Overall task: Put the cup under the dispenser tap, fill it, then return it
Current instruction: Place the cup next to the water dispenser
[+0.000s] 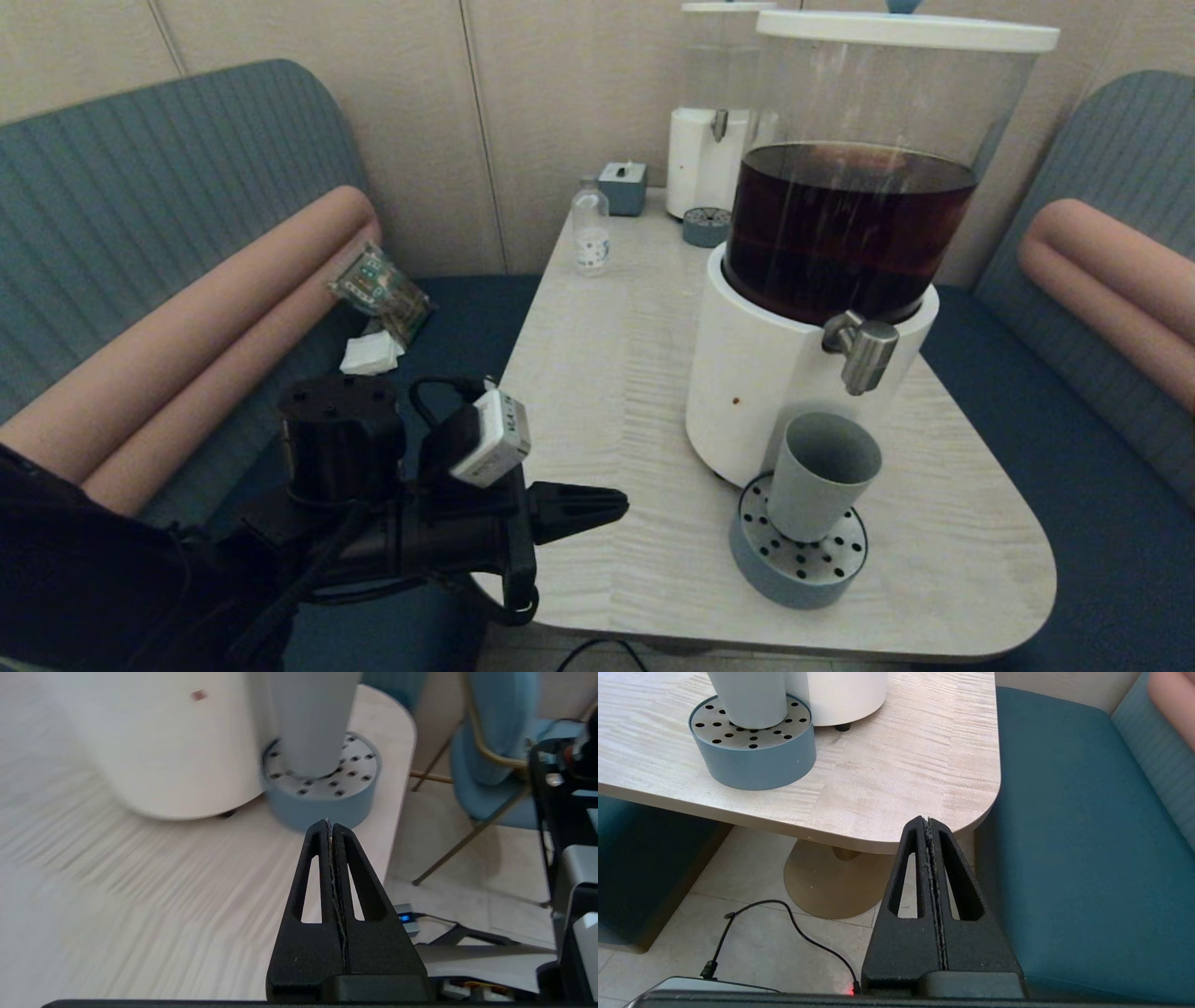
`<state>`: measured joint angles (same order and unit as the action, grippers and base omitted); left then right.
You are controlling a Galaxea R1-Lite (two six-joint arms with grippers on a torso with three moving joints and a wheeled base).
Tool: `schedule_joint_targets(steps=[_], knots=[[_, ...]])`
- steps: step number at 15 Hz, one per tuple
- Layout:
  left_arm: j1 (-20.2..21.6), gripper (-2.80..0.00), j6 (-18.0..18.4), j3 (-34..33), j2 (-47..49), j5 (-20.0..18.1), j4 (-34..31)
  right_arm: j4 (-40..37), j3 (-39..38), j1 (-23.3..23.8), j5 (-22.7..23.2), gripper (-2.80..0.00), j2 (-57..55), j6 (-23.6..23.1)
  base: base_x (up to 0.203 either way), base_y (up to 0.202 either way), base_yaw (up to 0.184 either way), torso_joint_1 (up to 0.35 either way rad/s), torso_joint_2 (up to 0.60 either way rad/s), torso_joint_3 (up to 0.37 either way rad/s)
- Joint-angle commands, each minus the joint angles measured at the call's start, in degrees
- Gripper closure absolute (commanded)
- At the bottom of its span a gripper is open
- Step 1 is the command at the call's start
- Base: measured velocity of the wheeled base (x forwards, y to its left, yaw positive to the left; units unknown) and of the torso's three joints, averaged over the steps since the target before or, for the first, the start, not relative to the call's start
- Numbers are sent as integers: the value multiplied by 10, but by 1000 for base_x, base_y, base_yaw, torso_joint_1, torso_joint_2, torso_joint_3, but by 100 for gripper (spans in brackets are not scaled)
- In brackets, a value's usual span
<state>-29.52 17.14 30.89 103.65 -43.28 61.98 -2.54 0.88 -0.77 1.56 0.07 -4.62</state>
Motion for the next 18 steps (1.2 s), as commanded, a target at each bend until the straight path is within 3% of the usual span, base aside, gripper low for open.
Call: schedule_joint_targets(steps=[1,5,7,11,18], knots=[[-18,0,-2,21,32,0,3,0,0,0,0,0,1,0,0,0,0,0,0,0],[-73,0,-21,96,100,7,4,0,0,0,0,0,1,0,0,0,0,0,0,0],[-97,0,-25,126,133,32,4,0,0,0,0,0,1,0,0,0,0,0,0,0],[-106,0,-43,176,179,71,27,0,0,0,0,0,1,0,0,0,0,0,0,0],[-134,0,-73,194,204,75,45,0,0,0,0,0,1,0,0,0,0,0,0,0]])
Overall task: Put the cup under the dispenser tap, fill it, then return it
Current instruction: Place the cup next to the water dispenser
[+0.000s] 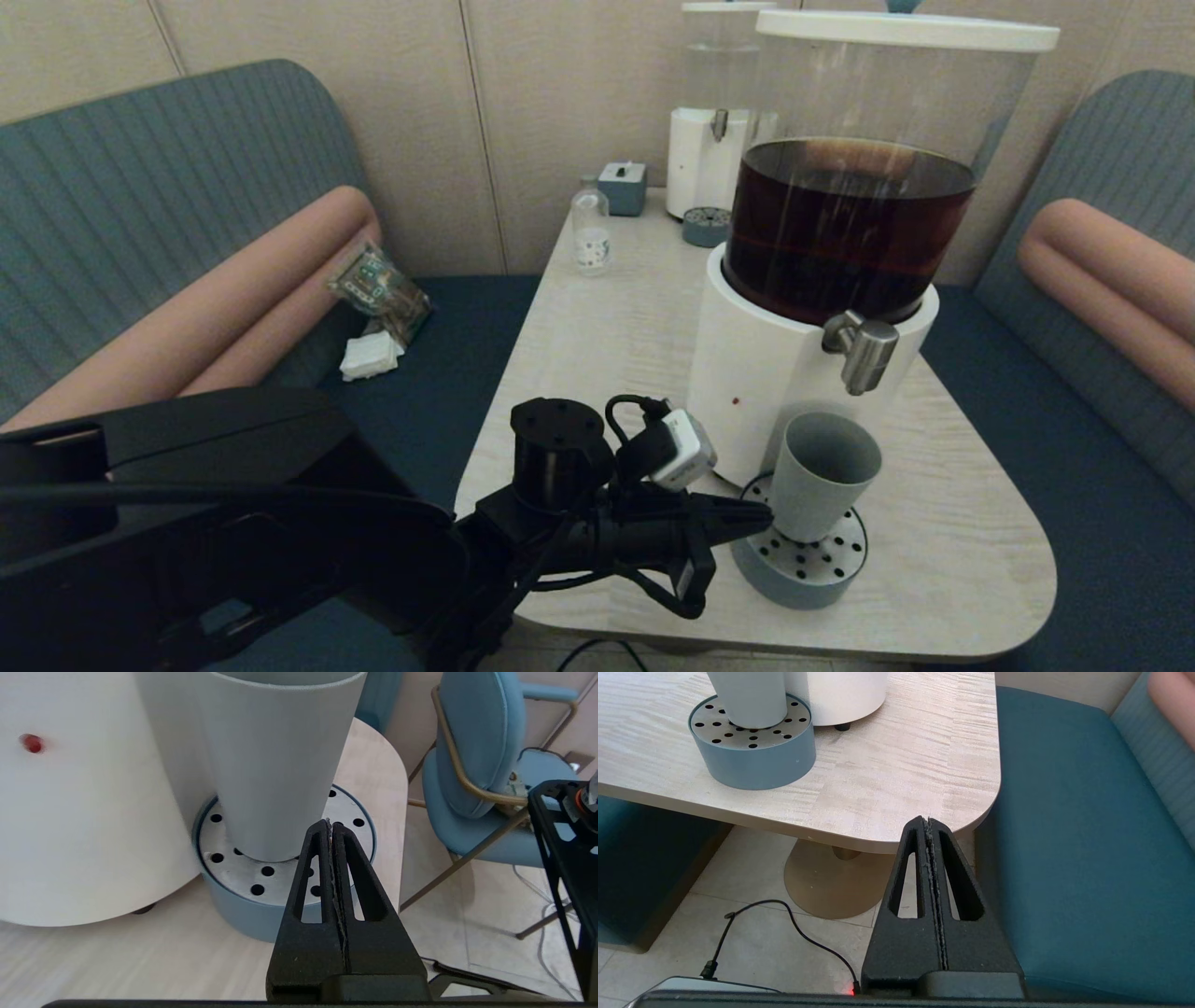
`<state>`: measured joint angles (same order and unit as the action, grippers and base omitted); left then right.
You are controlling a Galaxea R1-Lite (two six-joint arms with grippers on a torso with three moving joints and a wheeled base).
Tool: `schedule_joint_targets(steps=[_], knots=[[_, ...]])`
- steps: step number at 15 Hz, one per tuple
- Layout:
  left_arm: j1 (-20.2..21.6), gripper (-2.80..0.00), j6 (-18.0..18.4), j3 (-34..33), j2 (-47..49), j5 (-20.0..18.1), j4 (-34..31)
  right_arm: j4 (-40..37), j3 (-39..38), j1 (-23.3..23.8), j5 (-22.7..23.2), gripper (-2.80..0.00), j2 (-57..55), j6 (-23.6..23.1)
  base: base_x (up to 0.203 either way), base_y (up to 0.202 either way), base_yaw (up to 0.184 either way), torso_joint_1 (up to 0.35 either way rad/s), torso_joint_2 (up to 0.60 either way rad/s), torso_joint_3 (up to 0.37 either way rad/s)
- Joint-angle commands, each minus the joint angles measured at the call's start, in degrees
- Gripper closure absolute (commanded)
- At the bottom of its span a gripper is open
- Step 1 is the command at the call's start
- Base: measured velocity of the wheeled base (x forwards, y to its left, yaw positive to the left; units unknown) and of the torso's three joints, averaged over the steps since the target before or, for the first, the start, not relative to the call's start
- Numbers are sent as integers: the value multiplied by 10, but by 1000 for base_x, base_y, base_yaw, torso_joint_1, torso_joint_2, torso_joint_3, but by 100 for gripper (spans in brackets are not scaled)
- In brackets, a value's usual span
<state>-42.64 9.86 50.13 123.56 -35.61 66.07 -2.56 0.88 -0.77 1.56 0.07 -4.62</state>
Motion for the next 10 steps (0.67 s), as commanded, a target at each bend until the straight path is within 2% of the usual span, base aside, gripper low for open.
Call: schedule_joint_targets(steps=[1,4,6,10], knots=[[-4,0,-2,2,5,-3,8,0,0,0,0,0,1,0,0,0,0,0,0,0],[-10,0,-10,10,14,-2,13,0,0,0,0,0,1,0,0,0,0,0,0,0],[-10,0,-11,32,31,19,20,-1,0,0,0,0,1,0,0,0,0,0,0,0],[-10,0,-11,39,38,22,22,0,0,0,0,0,1,0,0,0,0,0,0,0]])
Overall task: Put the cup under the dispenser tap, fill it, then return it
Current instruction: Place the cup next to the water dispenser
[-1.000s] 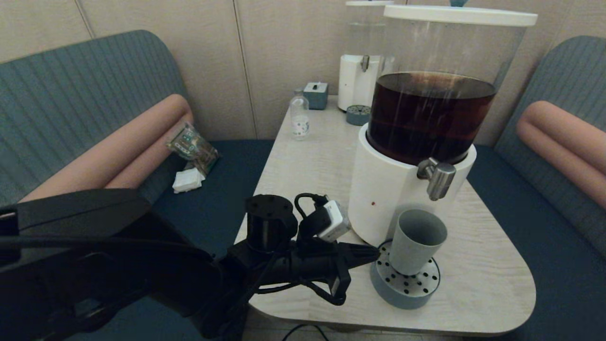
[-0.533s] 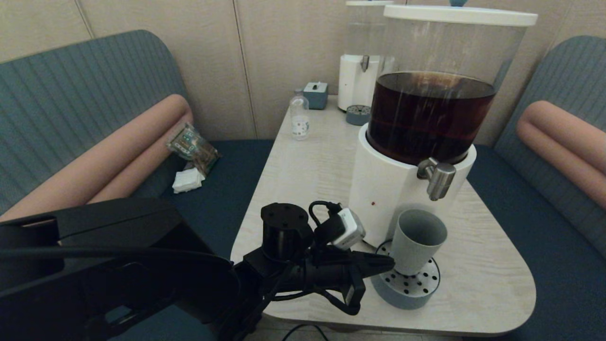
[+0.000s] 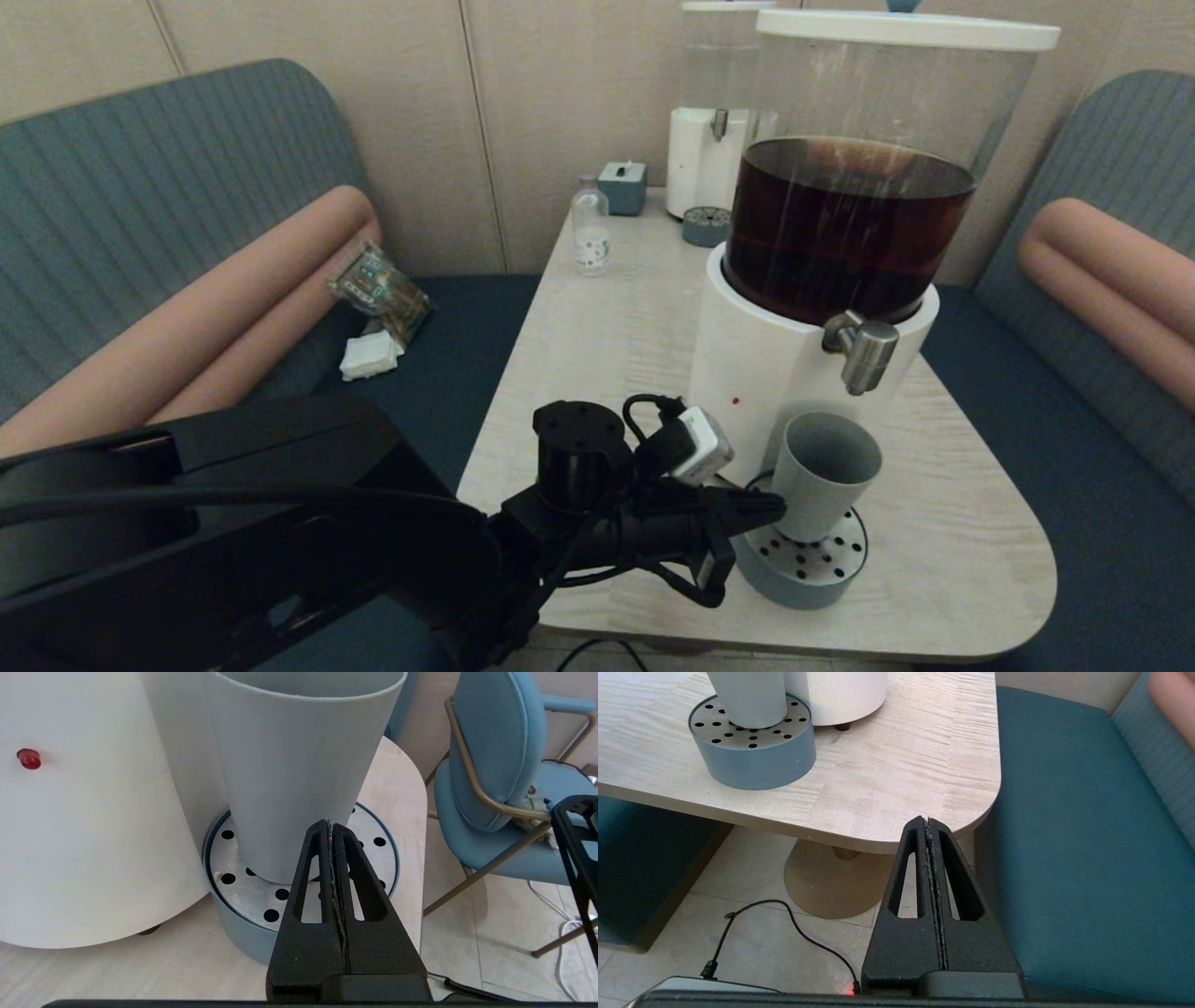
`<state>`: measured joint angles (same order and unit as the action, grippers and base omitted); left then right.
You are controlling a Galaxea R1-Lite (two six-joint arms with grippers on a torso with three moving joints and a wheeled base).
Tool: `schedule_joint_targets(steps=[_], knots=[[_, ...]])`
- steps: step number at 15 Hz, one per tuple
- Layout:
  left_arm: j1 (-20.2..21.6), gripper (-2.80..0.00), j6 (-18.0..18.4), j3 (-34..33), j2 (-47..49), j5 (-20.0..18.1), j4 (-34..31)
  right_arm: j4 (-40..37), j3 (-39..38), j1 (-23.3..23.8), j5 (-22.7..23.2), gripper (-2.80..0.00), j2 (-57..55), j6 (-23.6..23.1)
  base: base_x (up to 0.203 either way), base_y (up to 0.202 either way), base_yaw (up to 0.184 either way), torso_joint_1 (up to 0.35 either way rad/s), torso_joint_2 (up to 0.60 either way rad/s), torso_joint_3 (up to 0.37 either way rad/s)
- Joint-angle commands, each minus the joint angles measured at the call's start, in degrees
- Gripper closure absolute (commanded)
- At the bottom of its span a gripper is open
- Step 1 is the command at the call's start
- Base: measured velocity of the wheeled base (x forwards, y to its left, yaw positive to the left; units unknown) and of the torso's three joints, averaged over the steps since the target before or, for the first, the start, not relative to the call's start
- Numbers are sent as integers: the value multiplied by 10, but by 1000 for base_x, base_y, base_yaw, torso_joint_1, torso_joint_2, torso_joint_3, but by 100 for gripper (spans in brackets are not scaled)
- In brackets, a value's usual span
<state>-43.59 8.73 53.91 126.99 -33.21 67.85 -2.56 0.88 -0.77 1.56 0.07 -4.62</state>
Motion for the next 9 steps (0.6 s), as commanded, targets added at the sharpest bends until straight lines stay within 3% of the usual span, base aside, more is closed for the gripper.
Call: schedule_joint_targets(steps=[1,9], knots=[[0,0,1,2,3,-2,4,0,0,0,0,0,1,0,0,0,0,0,0,0],[0,0,-9,-28,-27,-2,16,-1,0,0,0,0,1,0,0,0,0,0,0,0]])
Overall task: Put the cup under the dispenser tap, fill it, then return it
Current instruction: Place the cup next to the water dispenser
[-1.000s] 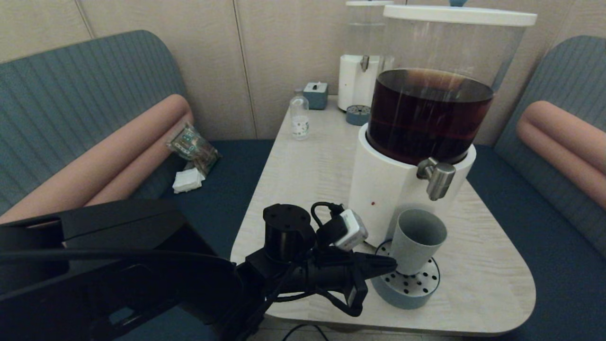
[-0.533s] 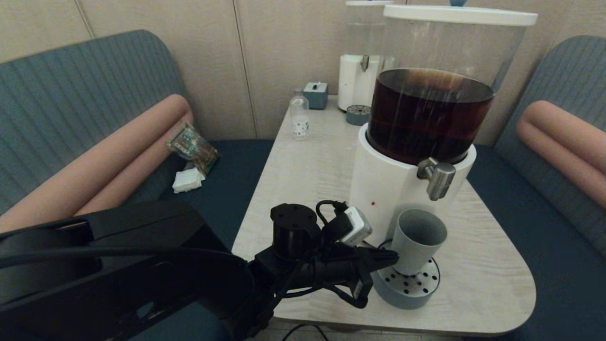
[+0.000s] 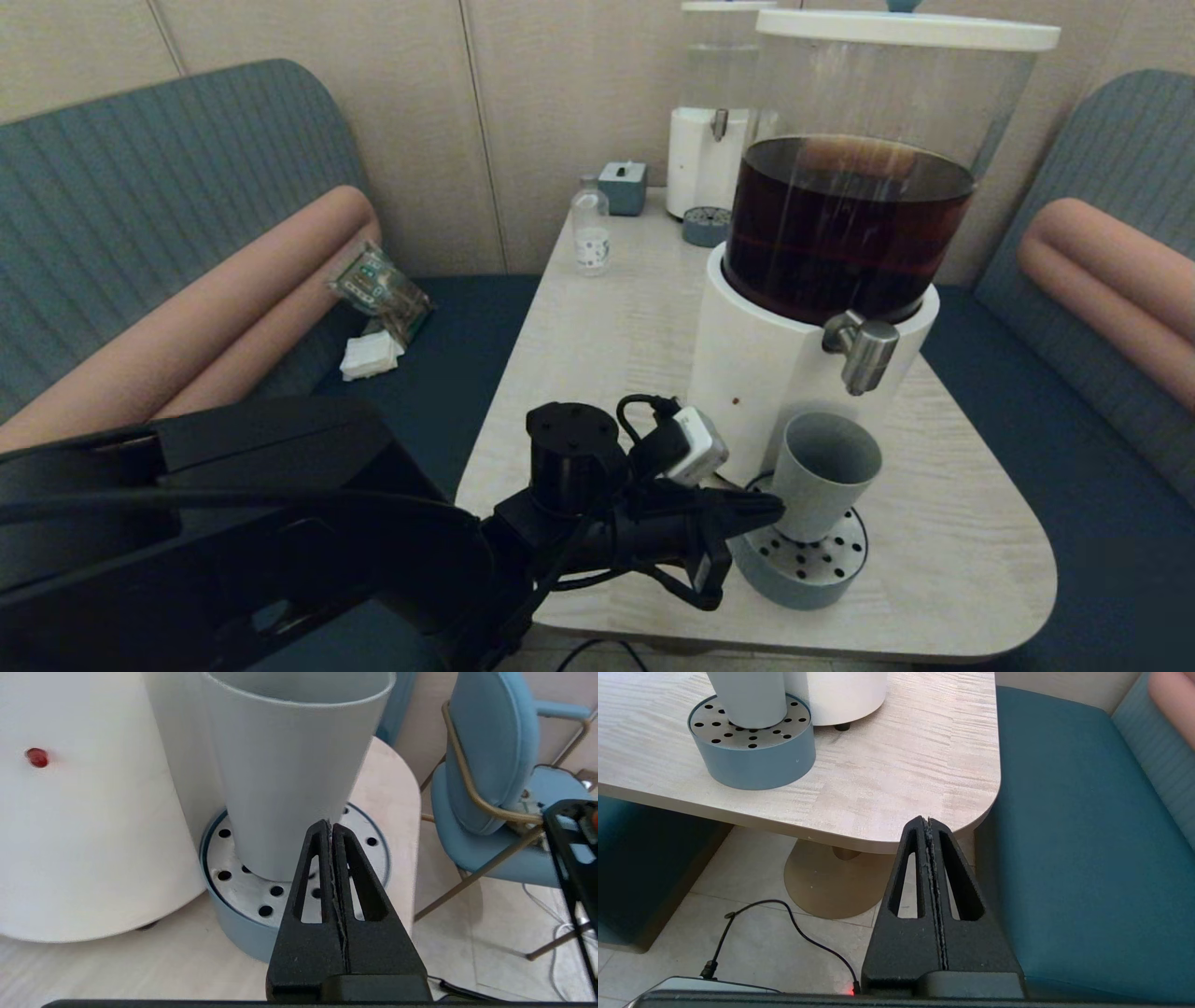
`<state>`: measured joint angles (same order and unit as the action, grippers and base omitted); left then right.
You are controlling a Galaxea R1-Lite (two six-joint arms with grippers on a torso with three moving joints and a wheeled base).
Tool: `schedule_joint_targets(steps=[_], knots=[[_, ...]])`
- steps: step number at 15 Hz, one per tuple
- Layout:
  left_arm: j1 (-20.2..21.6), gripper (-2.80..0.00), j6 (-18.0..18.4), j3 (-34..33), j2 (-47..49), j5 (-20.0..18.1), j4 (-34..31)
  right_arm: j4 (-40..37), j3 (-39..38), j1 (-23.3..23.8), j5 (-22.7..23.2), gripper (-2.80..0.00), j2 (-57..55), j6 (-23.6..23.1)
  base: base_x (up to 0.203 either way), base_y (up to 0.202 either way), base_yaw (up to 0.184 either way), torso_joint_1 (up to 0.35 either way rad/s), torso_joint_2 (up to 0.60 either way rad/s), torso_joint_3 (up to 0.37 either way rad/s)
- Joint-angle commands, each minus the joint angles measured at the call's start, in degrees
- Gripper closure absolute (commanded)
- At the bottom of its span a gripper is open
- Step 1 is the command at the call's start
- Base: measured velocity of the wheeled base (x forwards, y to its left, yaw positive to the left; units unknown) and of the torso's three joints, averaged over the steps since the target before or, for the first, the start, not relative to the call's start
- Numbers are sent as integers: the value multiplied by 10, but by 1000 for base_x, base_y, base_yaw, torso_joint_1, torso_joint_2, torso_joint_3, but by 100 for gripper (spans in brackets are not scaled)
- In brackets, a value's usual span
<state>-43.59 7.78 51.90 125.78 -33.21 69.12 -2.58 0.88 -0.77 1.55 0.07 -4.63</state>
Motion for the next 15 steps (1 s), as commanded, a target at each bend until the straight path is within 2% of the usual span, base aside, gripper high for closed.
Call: schedule_joint_targets(steps=[1,9,15], knots=[[0,0,-1,-19,-24,-2,6,0,0,0,0,0,1,0,0,0,0,0,0,0],[0,0,-4,-36,-49,0,8,0,0,0,0,0,1,0,0,0,0,0,0,0],[0,0,-17,-84,-73,2,20,0,0,0,0,0,2,0,0,0,0,0,0,0]])
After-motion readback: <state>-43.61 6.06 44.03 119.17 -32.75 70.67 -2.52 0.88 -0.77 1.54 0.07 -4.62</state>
